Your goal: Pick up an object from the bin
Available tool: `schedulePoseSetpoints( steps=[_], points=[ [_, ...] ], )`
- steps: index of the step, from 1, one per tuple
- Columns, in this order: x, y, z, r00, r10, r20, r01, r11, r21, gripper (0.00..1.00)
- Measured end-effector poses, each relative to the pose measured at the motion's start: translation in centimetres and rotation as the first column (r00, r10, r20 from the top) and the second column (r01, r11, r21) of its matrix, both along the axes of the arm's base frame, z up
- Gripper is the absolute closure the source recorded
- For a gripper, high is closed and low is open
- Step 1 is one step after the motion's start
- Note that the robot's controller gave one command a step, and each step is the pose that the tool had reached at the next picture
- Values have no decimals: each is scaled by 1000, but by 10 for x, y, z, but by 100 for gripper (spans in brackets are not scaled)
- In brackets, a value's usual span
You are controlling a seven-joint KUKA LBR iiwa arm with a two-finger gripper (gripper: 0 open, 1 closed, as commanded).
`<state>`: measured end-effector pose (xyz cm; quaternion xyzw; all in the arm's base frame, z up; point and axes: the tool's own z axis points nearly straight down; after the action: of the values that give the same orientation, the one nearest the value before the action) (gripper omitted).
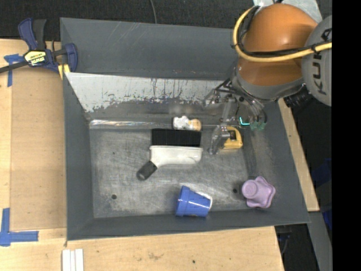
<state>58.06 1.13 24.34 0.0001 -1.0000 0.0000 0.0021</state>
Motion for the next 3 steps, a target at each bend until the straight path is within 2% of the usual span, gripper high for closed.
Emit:
schedulePoseSetpoints(
  steps=[1,2,3],
  points=[
    [1,0,4,1000,0,8,0,1000,0,0],
    [4,11,-53,997,73,12,-73,997,-1,0],
    [1,42,-82,973,231,3,-231,973,0,0]
  ],
)
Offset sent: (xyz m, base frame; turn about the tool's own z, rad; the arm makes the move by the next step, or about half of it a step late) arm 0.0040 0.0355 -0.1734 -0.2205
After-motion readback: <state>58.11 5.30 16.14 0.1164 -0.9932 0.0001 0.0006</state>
